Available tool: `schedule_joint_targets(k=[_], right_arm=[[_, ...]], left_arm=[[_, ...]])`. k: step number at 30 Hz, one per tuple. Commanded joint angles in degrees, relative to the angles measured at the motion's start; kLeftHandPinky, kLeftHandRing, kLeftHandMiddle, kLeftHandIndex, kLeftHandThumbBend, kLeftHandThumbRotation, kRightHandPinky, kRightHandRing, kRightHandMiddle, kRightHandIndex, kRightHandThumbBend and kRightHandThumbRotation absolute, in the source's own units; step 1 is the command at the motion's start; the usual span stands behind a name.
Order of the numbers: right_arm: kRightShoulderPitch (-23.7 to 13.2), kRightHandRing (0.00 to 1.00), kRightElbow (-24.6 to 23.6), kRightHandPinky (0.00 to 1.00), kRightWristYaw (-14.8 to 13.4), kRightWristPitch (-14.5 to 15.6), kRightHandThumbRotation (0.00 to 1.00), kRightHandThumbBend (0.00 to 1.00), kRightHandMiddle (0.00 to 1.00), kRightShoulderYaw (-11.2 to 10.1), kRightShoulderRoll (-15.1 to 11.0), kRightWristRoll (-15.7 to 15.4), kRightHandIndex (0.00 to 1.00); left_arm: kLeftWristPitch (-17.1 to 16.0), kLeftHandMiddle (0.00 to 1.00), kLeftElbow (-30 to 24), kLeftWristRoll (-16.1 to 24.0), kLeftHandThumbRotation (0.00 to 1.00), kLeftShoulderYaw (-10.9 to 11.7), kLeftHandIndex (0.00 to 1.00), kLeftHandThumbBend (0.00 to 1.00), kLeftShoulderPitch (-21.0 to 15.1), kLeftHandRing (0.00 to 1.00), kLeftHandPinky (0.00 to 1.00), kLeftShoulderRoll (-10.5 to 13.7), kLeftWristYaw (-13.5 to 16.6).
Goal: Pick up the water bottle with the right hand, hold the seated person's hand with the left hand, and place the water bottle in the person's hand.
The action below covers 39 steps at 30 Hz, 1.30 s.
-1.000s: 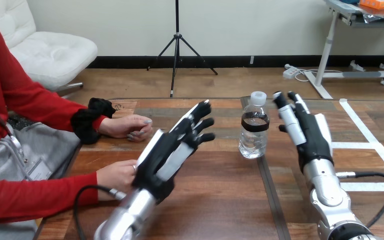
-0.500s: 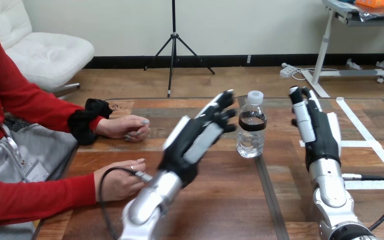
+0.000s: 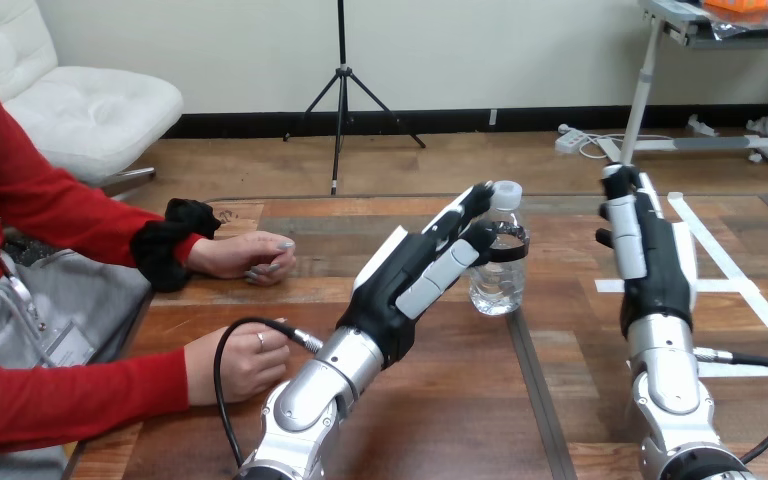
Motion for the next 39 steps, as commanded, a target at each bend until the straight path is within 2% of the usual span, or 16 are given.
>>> schedule_joint_targets(k=[1,9,18,21,25,36,39], right_arm=[[-1.8,0.91,-2.7,0.82,0.7,-2.2,1.00,1.00,0.92,-0.2,0.2,0.5,0.97],[-1.6,0.92,-2.8,0.82,1.8,-2.4,1.00,0.97,0.93,-0.9,0.2,1.1,0.98],[-1.6,0.91,-2.8,0.79,0.6,-2.1,1.00,0.91,0.93,-0.8,0.2,0.7,0.98],[-1.7,0.91,-2.7,0.78,1.5,-1.7,1.00,0.90,0.93,-1.2,0.2,1.3,0.98],[-1.7,0.91,-2.6,0.78,1.3,-1.4,1.00,0.89,0.93,-1.0,0.0,1.0,0.98],[-1.8,0.92,-2.4,0.87,1.4,-0.5,1.00,0.92,0.94,-0.9,-0.6,0.7,0.99],[-1.8,0.93,-2.4,0.90,2.7,-0.5,1.00,0.93,0.94,-1.6,-0.6,1.6,1.00]], left_arm=[[2.2,1.00,0.9,1.5,0.87,-0.9,0.98,1.00,-9.8,0.98,0.92,-2.6,2.9],[4.2,1.00,1.2,2.0,0.89,-1.1,1.00,1.00,-11.3,1.00,0.94,-3.3,3.9],[5.6,1.00,1.6,3.6,0.91,-1.7,1.00,1.00,-12.3,1.00,0.96,-3.5,5.4],[5.9,1.00,1.5,3.5,0.91,-1.5,1.00,1.00,-12.3,1.00,0.96,-3.4,5.3],[6.2,1.00,1.7,3.4,0.92,-1.2,1.00,1.00,-12.4,1.00,0.97,-3.3,5.8],[7.4,1.00,1.8,1.1,0.93,0.9,1.00,0.97,-12.4,1.00,1.00,-3.1,4.5],[7.5,1.00,1.8,1.0,0.94,1.0,1.00,0.97,-12.5,1.00,1.00,-2.9,4.7]])
